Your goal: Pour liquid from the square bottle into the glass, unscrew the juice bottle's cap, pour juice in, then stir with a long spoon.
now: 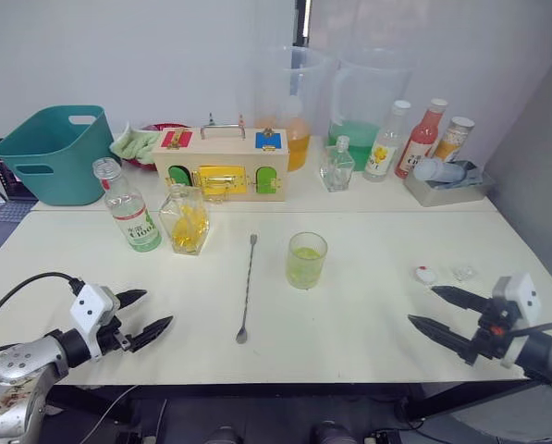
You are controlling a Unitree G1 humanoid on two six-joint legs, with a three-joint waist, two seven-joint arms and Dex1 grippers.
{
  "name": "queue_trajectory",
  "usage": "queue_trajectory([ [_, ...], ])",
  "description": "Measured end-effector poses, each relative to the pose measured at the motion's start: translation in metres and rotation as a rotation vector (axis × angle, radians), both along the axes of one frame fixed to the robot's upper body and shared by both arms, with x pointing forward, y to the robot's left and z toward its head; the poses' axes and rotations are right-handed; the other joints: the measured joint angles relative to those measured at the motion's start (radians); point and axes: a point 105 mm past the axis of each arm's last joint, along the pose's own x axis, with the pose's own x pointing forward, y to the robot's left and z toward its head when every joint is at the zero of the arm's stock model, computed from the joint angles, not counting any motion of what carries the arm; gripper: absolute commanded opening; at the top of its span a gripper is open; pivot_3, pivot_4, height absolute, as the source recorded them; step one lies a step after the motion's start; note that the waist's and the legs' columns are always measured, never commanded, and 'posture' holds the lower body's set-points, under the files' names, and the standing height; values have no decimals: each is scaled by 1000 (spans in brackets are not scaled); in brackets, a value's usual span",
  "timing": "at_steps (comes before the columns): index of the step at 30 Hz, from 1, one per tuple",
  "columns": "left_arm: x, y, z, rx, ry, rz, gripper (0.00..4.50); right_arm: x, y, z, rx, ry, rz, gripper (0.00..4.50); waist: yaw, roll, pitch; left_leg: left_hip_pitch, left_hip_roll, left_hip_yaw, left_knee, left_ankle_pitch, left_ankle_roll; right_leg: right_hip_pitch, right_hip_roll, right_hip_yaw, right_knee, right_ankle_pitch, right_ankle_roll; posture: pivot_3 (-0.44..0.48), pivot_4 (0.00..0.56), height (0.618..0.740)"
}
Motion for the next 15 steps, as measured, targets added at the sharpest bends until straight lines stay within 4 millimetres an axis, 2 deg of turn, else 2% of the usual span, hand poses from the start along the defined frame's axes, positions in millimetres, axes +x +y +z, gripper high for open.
queue_trajectory([
  [5,9,-41,-6,-85,32,8,4468,-4,8,6,-34,-16,58,4500,0,0,0,2,0,-1,0,0,0,3,0,0,0,0,0,0,150,740],
  [9,19,-70,3,-134,13,24,4468,-6,16,18,-56,-43,105,4500,0,0,0,2,0,-1,0,0,0,3,0,0,0,0,0,0,150,740],
  [13,31,-111,9,-182,-7,73,4468,-5,28,30,-66,-69,151,4500,3,-1,0,2,-1,-2,1,0,0,5,0,0,-1,0,1,0,150,740],
  [15,32,-121,9,-183,2,75,4468,-5,30,32,-71,-74,158,4500,2,-1,0,2,-1,-2,0,0,0,5,0,0,-1,0,1,0,150,740],
])
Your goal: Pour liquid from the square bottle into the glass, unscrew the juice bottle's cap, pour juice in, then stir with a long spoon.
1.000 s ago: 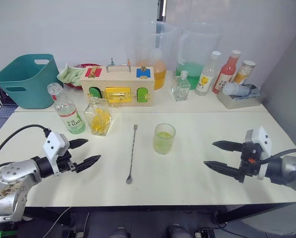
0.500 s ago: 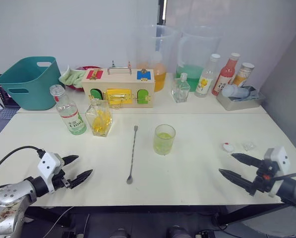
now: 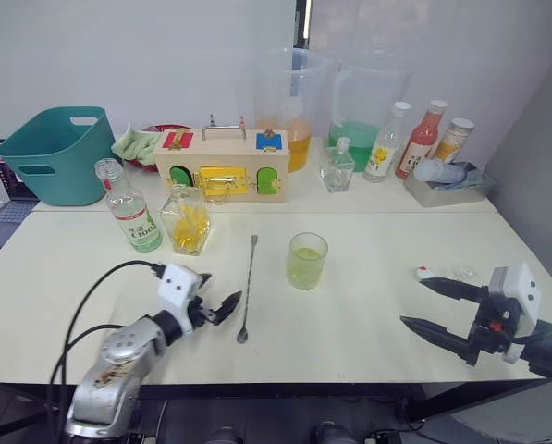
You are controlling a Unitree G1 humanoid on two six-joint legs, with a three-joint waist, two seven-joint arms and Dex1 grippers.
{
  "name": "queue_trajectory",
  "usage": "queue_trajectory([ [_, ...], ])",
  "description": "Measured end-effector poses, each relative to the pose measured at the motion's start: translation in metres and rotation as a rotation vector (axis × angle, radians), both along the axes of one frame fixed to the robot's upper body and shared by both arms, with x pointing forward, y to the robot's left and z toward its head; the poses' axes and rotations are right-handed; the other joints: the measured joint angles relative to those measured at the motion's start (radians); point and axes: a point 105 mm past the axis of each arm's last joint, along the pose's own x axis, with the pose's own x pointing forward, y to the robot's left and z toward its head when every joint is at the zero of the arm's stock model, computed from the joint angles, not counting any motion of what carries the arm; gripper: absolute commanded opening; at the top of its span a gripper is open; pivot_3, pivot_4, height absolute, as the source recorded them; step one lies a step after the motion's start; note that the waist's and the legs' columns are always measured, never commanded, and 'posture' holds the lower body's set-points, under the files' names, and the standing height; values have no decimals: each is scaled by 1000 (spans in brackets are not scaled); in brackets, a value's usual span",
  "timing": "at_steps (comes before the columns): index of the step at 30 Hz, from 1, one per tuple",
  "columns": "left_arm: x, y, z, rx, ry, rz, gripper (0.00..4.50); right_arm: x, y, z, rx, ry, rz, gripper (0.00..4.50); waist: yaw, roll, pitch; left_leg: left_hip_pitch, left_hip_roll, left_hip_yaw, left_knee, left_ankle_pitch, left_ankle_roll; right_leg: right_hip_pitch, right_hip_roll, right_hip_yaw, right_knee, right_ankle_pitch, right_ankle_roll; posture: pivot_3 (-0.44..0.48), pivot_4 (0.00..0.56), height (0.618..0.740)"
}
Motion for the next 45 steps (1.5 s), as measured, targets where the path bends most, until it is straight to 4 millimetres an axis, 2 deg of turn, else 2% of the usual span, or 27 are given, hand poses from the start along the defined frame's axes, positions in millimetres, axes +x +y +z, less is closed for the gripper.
queue_trajectory([
  [8,16,-24,-9,33,49,110,4468,4,5,7,-9,-14,-11,4500,0,0,0,0,-1,0,0,0,0,0,0,0,-1,0,0,0,150,740],
  [11,20,-26,-24,88,105,158,4468,2,10,9,-10,-2,7,4500,0,0,0,0,-1,0,0,0,0,0,0,0,-1,0,0,0,150,740],
  [12,20,-27,-25,102,105,168,3923,1,10,10,-13,0,10,4500,0,0,0,0,-1,0,0,0,0,1,0,0,-1,0,0,0,150,740],
  [20,20,-27,-26,136,121,221,1368,-1,14,15,-28,13,33,4500,0,1,-1,0,-1,0,0,0,0,1,0,0,-2,0,0,0,150,740],
  [24,23,-16,-26,107,130,273,51,2,15,21,-44,-10,35,4500,0,1,-1,0,-1,0,0,0,0,1,0,0,-2,0,0,0,150,740],
  [33,30,21,-19,241,72,108,15,8,20,20,-57,-22,44,4500,-6,1,-1,0,-1,0,-1,0,0,-1,1,0,-1,-1,0,0,150,740],
  [36,30,41,-13,307,49,47,15,9,20,18,-52,-19,40,4500,-4,1,-1,0,-1,0,-1,0,0,-1,0,0,-2,-1,0,0,150,740],
  [43,28,49,-2,341,-18,-138,15,10,23,12,-35,-16,39,4500,1,0,0,-1,0,0,-1,0,0,-1,-1,0,-4,-1,0,0,150,740],
  [45,21,53,-3,346,-6,-217,15,9,24,10,-29,-23,30,4500,0,0,0,-1,0,0,-2,0,0,-1,0,-1,-4,-1,0,0,150,740],
])
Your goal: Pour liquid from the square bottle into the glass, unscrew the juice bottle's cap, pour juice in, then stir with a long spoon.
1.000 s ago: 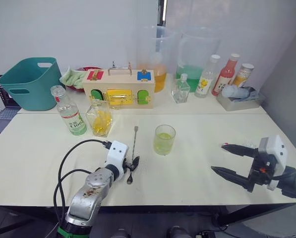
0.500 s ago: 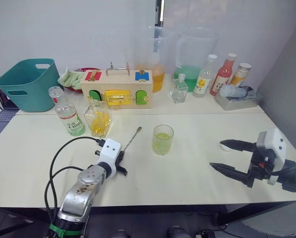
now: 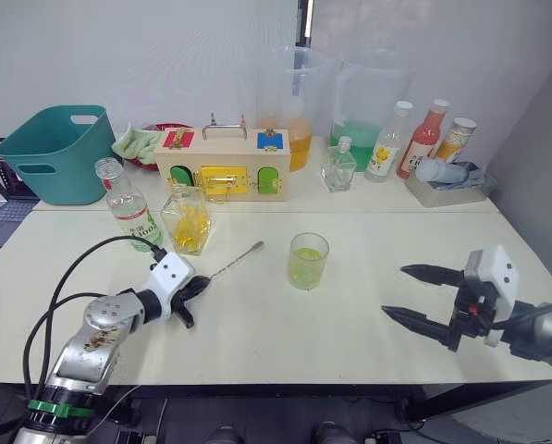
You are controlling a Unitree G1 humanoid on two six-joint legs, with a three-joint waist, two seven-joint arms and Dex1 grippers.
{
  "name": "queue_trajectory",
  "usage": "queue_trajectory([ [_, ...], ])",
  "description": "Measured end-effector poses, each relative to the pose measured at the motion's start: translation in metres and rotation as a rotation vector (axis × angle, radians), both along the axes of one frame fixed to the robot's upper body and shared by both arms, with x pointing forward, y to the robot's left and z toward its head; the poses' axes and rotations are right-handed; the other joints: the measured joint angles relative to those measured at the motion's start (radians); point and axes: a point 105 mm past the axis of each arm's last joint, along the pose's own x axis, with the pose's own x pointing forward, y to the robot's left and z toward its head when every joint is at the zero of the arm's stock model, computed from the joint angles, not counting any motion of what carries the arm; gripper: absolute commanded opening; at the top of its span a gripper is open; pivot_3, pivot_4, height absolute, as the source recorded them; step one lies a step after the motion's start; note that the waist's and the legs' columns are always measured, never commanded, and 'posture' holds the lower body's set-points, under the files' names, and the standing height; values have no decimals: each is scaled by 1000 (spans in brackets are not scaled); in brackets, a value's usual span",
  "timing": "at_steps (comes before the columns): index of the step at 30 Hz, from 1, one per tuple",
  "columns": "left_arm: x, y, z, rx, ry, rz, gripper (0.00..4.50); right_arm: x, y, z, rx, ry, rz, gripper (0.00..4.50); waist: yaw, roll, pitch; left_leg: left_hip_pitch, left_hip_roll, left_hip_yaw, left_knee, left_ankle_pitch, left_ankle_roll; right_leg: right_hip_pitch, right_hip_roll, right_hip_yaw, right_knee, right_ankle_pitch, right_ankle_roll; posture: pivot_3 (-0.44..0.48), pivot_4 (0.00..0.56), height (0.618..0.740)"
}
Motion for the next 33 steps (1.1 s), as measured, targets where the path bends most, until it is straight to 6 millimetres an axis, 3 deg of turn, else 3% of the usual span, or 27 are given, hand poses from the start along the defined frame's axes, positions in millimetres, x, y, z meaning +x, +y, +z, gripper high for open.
queue_trajectory([
  [7,-22,25,-17,57,104,-152,15,-1,1,-8,5,4,-22,4500,-4,0,0,1,1,0,-1,0,0,0,0,0,0,0,0,0,150,740],
  [14,-24,35,-19,77,93,-164,15,-2,1,-8,8,-4,-22,4500,-4,1,0,1,1,1,-1,0,0,0,0,0,1,0,0,0,150,740],
  [21,-29,33,-14,4,205,-160,2324,3,0,-9,2,-4,-31,4500,-5,0,0,1,1,0,0,0,0,-1,0,0,2,0,0,0,150,740],
  [25,-18,36,16,37,199,-170,3623,7,5,-7,7,-9,-11,4500,-2,-1,1,0,0,0,0,0,0,-1,0,0,2,0,0,0,150,740],
  [29,-10,42,44,164,167,-195,3623,8,12,-10,21,-3,8,4500,-3,0,1,0,0,1,-1,0,1,-1,0,0,0,-1,1,0,150,740],
  [33,-20,44,19,287,320,-271,3623,10,15,-13,48,5,-7,4500,-6,-1,1,-1,0,1,-1,-1,2,-3,1,0,1,-2,0,0,150,740],
])
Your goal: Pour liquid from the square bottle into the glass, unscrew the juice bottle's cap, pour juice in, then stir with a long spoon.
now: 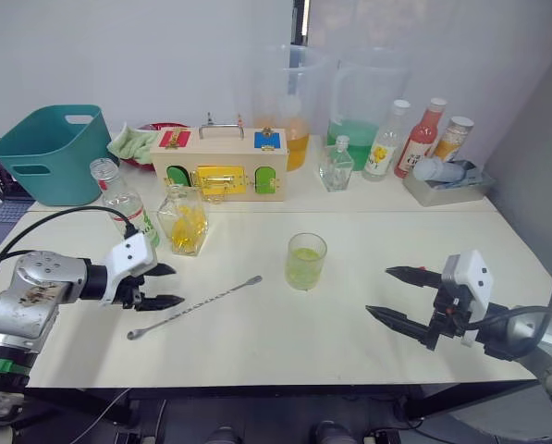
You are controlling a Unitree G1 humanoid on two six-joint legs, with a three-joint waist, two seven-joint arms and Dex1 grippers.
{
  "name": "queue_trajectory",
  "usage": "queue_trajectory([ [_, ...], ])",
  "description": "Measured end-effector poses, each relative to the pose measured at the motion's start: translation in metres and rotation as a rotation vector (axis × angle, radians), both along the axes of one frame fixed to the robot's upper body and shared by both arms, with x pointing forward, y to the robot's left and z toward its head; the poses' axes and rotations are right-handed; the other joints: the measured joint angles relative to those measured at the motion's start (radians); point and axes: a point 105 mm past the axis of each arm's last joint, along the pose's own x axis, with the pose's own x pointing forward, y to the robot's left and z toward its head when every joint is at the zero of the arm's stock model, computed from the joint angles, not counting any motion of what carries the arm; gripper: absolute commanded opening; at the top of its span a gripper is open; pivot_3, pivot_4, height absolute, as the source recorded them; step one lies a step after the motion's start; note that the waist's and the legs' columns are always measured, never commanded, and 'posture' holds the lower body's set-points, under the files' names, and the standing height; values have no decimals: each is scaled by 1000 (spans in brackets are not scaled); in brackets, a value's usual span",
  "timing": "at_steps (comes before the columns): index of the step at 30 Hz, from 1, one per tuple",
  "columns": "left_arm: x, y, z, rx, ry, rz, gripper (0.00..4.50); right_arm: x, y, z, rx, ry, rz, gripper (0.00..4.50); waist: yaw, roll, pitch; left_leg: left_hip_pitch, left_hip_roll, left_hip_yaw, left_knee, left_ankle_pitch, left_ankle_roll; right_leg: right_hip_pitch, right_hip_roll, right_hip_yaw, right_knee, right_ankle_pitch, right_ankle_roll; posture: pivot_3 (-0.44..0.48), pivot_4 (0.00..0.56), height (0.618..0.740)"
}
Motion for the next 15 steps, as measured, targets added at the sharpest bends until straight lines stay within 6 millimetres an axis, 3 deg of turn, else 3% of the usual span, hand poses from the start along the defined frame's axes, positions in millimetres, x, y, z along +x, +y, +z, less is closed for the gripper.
queue_trajectory([
  [10,9,4,-10,155,42,34,3623,-8,3,-15,12,50,-20,4500,3,-1,0,-3,0,0,1,0,0,-3,0,0,3,0,0,0,150,740],
  [15,6,-2,-12,187,37,21,2372,-8,3,-15,12,50,-23,4500,4,1,-1,-1,0,0,1,0,0,-1,0,0,3,0,0,0,150,740],
])
